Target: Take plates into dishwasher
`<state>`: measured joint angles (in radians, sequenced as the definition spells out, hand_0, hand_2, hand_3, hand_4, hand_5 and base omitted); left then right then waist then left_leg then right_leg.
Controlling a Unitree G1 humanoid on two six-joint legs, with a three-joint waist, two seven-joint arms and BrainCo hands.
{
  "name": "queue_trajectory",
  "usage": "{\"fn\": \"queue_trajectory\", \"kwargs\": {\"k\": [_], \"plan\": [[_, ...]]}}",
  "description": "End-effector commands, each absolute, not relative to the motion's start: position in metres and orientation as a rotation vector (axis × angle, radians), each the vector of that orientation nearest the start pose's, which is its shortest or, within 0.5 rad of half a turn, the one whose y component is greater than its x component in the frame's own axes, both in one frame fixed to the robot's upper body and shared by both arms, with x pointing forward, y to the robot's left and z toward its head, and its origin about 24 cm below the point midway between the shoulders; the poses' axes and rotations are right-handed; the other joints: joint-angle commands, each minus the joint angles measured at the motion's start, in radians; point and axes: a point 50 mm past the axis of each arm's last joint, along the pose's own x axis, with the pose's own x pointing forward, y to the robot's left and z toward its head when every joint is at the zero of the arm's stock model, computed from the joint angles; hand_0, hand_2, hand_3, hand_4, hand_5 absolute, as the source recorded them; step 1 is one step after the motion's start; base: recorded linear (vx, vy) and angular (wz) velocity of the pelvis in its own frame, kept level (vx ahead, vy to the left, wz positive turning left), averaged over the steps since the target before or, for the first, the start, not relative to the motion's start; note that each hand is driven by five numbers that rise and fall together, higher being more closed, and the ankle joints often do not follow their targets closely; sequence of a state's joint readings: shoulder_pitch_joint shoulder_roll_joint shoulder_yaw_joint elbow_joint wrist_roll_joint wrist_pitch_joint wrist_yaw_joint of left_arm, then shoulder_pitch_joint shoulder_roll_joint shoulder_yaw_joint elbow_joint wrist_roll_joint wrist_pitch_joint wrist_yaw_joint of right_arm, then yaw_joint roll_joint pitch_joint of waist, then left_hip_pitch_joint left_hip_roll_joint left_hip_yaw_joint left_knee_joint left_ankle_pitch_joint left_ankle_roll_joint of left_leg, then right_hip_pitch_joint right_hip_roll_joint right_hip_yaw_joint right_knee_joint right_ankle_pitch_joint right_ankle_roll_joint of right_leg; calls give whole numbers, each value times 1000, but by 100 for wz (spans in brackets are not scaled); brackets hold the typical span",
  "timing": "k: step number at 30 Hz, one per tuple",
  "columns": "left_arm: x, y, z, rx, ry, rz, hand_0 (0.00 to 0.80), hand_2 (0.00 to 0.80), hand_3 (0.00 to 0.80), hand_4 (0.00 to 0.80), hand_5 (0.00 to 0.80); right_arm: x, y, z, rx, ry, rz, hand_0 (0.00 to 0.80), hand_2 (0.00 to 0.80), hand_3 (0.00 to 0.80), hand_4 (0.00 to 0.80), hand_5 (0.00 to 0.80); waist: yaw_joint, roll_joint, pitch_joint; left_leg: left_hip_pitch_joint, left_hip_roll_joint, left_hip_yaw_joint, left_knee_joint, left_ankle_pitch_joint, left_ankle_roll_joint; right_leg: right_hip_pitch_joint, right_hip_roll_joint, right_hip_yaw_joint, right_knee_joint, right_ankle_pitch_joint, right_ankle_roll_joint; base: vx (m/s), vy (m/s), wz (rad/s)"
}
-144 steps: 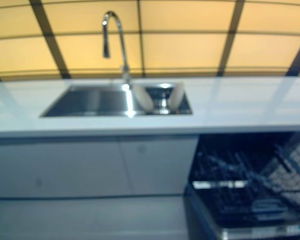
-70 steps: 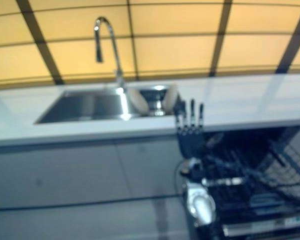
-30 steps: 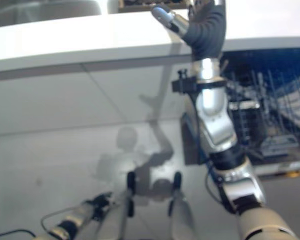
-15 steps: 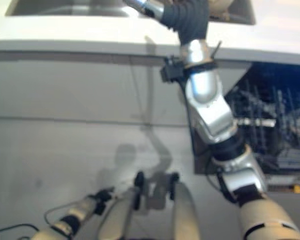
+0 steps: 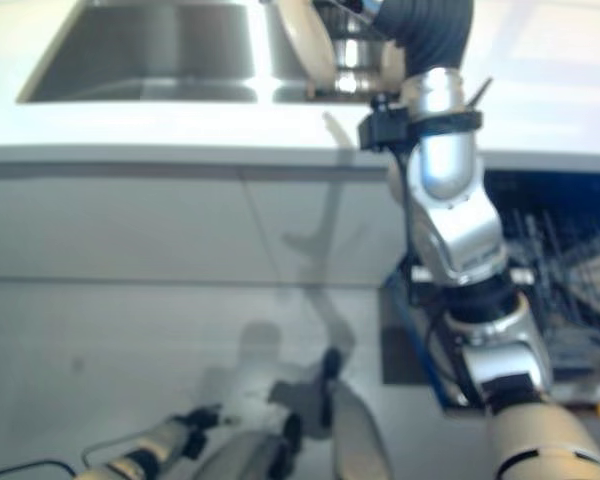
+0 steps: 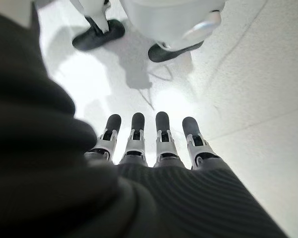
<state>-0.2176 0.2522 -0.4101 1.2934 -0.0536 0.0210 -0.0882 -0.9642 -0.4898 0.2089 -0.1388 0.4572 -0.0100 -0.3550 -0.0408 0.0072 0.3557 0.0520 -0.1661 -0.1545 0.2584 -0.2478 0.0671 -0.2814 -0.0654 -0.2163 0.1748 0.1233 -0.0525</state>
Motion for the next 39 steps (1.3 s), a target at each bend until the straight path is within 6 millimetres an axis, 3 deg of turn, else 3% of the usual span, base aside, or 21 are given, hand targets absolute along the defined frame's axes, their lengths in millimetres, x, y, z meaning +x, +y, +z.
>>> {"fn": "queue_trajectory", "kwargs": {"k": [1,2,3,4,6,7,9,11,14,15,16,19,22,25,32,34,35,38,39], "plan": [[121,221,-157,450,1189,-277,0,0,0,0,0,293,-127,354,45,-1003,122,0,0,0,0,0,-10,-5,-144,133,22,94,55,231,-98,21,1,0,-89,45,95,373,-79,38],[121,222,-157,449,1183,-278,0,0,0,0,0,293,-128,353,38,-998,109,0,0,0,0,0,-14,-5,-151,124,32,103,111,284,-120,39,3,3,-94,35,84,406,-108,37],[121,221,-156,448,1172,-283,0,0,0,0,0,294,-132,353,17,-989,80,0,0,0,0,0,-14,-10,-152,66,44,125,265,348,-153,83,4,22,-105,17,65,385,-132,21],[122,220,-156,443,1161,-283,0,0,0,0,0,295,-135,353,4,-986,63,0,0,0,0,0,-11,-36,-149,-7,32,134,396,377,-164,114,-21,41,-115,13,58,379,-152,11],[130,218,-154,431,1135,-272,0,0,0,0,0,295,-140,355,-14,-984,36,0,0,0,0,0,-3,-68,-135,-157,56,170,545,348,-167,171,-46,63,-128,2,50,269,-120,4],[136,217,-152,426,1118,-264,0,0,0,0,0,295,-142,356,-18,-990,28,0,0,0,0,0,1,-73,-126,-204,84,181,540,322,-155,188,-44,75,-130,-3,48,247,-47,-4],[147,216,-148,419,1083,-253,0,0,0,0,0,293,-144,358,-33,-1008,21,0,0,0,0,0,9,-75,-106,-233,127,190,436,284,-124,218,-32,111,-133,-18,49,226,43,-18],[153,219,-144,412,1062,-232,0,0,0,0,0,293,-143,359,-36,-1033,15,0,0,0,0,0,24,-71,-91,-214,153,185,247,281,-101,238,-7,144,-129,-43,55,218,88,-35],[160,225,-139,422,1040,-218,0,0,0,0,0,293,-142,362,-25,-1064,1,0,0,0,0,0,65,-66,-71,-242,163,142,-21,342,-106,283,30,192,-144,-67,58,196,74,-43],[160,225,-139,425,1038,-219,0,0,0,0,0,293,-143,362,-27,-1066,-1,0,0,0,0,0,69,-67,-68,-242,163,138,-35,347,-107,288,32,196,-146,-68,58,323,97,-36],[157,226,-141,426,1045,-211,0,0,0,0,0,295,-144,360,-30,-1064,-7,0,0,0,0,0,94,-58,-65,-265,184,103,-172,422,-124,332,50,216,-155,-85,58,386,125,-28],[144,229,-145,417,1073,-189,0,0,0,0,0,299,-148,356,-38,-1050,-8,0,0,0,0,0,125,-51,-64,-284,219,57,-289,499,-138,404,64,256,-160,-118,52,383,151,-48],[140,233,-145,398,1090,-171,0,0,0,0,0,299,-150,358,-52,-1056,3,0,0,0,0,0,133,-49,-69,-301,248,46,-255,501,-143,447,49,285,-149,-159,60,239,258,-62],[143,235,-144,392,1094,-168,0,0,0,0,0,297,-158,360,-65,-1072,-1,0,0,0,0,0,120,-59,-96,-284,263,83,-233,440,-138,449,-1,258,-140,-179,93,161,354,-60],[160,237,-138,413,1069,-170,0,0,0,0,0,294,-184,359,-59,-1064,-74,0,0,0,0,0,108,-85,-137,-261,202,131,-215,374,-96,419,-113,198,-107,-161,177,117,323,-14],[159,238,-138,431,1074,-173,0,0,0,0,0,296,-188,357,-53,-1043,-81,0,0,0,0,0,104,-87,-148,-246,181,141,-233,367,-78,396,-138,198,-62,-138,186,100,334,-18],[157,241,-139,443,1083,-170,0,0,0,0,0,297,-191,356,-50,-1020,-78,0,0,0,0,0,98,-86,-157,-227,167,143,-247,360,-63,361,-161,196,8,-80,184,87,333,-28],[151,244,-141,456,1107,-167,0,0,0,0,0,300,-195,351,-30,-969,-77,0,0,0,0,0,96,-82,-173,-204,160,156,-257,352,-44,307,-181,192,133,-20,175,113,262,-22],[146,246,-142,463,1124,-162,0,0,0,0,0,302,-197,348,-22,-942,-75,0,0,0,0,0,98,-76,-178,-183,163,169,-263,343,-38,271,-196,169,202,2,172,142,201,-15]]}}
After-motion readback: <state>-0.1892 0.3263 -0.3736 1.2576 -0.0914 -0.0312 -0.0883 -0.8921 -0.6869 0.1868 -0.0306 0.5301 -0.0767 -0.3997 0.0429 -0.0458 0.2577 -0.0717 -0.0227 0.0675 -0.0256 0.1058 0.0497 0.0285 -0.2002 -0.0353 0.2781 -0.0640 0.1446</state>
